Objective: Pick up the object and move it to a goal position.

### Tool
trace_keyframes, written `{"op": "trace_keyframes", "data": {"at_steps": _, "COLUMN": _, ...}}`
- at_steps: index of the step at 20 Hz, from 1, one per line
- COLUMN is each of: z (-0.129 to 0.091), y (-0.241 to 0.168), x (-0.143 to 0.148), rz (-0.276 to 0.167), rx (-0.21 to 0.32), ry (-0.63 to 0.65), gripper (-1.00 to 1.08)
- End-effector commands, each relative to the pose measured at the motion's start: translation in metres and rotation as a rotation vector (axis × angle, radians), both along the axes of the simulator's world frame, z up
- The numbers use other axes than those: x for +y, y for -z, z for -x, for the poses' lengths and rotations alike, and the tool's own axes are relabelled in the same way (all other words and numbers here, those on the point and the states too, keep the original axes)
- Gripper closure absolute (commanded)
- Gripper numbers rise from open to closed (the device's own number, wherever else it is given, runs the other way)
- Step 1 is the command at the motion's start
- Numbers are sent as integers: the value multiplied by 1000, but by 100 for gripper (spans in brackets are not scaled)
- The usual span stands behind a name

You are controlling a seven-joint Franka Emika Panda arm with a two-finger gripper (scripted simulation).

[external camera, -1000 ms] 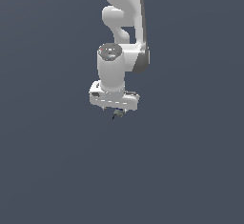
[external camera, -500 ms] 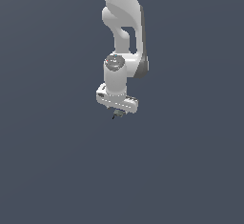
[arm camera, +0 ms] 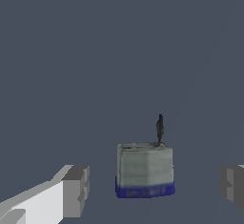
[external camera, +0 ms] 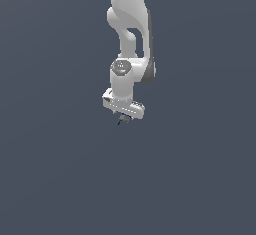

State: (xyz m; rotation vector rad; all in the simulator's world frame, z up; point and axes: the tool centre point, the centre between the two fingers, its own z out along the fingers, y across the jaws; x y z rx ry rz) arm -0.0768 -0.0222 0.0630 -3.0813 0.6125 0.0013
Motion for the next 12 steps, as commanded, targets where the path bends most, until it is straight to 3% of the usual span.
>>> {"op": "trace_keyframes", "data": {"at_steps": 1, "z": 0, "y": 2, "x": 0, "rz": 0, "rx": 0, "ry": 0, "gripper": -92}}
{"op": "trace_keyframes", "data": {"at_steps": 12, "z": 2, "y": 44, "x": 0, "rz": 0, "rx": -1, "ry": 4, "gripper": -92}}
